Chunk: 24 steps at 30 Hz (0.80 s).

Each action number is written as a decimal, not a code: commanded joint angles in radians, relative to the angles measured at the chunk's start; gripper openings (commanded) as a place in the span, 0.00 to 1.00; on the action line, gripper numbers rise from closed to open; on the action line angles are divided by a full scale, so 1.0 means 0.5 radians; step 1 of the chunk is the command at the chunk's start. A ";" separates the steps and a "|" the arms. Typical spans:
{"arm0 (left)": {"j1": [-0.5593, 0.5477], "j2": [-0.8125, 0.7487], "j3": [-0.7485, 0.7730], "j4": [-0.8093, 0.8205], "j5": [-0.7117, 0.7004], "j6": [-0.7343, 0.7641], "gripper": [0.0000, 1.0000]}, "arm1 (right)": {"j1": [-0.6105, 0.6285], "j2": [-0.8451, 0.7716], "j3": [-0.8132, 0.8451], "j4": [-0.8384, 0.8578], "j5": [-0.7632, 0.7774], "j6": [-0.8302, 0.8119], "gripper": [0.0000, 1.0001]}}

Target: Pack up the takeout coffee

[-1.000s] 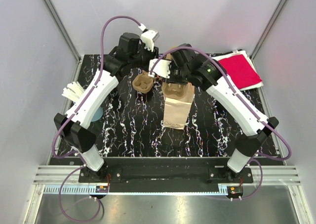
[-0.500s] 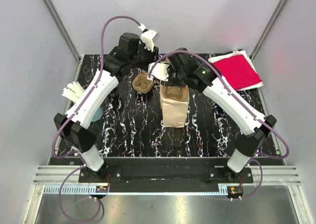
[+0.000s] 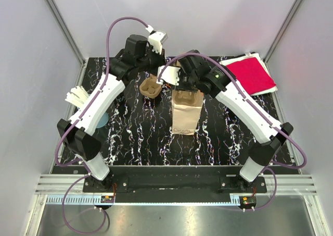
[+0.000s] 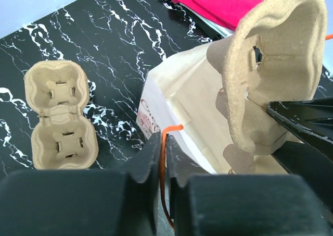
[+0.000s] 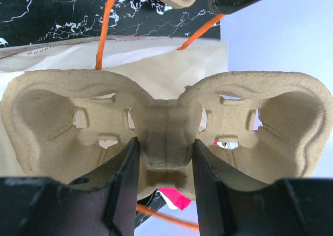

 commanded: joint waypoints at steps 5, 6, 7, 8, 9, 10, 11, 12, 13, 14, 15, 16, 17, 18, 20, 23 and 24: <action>0.009 -0.009 0.174 0.055 0.042 -0.005 0.00 | 0.016 -0.129 -0.049 -0.071 0.079 -0.010 0.32; 0.009 -0.009 0.177 0.055 0.042 -0.005 0.00 | 0.019 -0.132 -0.055 -0.074 0.075 -0.003 0.32; 0.006 -0.006 0.180 0.055 0.042 -0.008 0.00 | 0.019 -0.135 -0.077 -0.077 0.072 0.000 0.32; 0.006 -0.003 0.186 0.055 0.042 -0.005 0.00 | 0.019 -0.141 -0.083 -0.083 0.066 0.003 0.32; 0.006 0.000 0.190 0.055 0.036 -0.005 0.00 | 0.019 -0.144 -0.089 -0.096 0.063 0.006 0.32; 0.006 0.003 0.196 0.055 0.039 -0.002 0.00 | 0.019 -0.147 -0.101 -0.105 0.045 0.006 0.32; 0.009 0.006 0.208 0.055 0.039 -0.002 0.00 | 0.019 -0.147 -0.108 -0.114 0.036 0.006 0.32; 0.006 0.009 0.217 0.052 0.036 -0.002 0.00 | 0.019 -0.150 -0.111 -0.114 0.033 0.006 0.32; 0.006 0.018 0.220 0.049 0.039 -0.002 0.00 | 0.019 -0.151 -0.117 -0.117 0.036 0.000 0.32; 0.009 0.024 0.229 0.046 0.042 -0.002 0.00 | 0.019 -0.147 -0.117 -0.111 0.042 -0.003 0.32; 0.009 0.024 0.229 0.046 0.045 -0.005 0.01 | 0.019 -0.147 -0.123 -0.084 0.051 -0.013 0.32; 0.009 0.033 0.229 0.049 0.049 -0.005 0.02 | 0.019 -0.144 -0.144 -0.047 0.106 -0.013 0.32; 0.006 0.037 0.232 0.046 0.052 -0.008 0.03 | 0.019 -0.141 -0.151 0.029 0.136 -0.016 0.32; 0.006 0.040 0.223 0.043 0.052 -0.011 0.03 | 0.016 -0.141 -0.163 0.079 0.176 -0.025 0.32; 0.009 0.043 0.217 0.046 0.064 -0.014 0.04 | 0.006 -0.132 -0.175 0.143 0.232 -0.034 0.32; 0.006 0.046 0.214 0.046 0.067 -0.011 0.04 | 0.003 -0.132 -0.169 0.134 0.201 -0.043 0.32; 0.006 0.049 0.223 0.046 0.064 -0.011 0.04 | 0.003 -0.129 -0.175 0.119 0.189 -0.040 0.32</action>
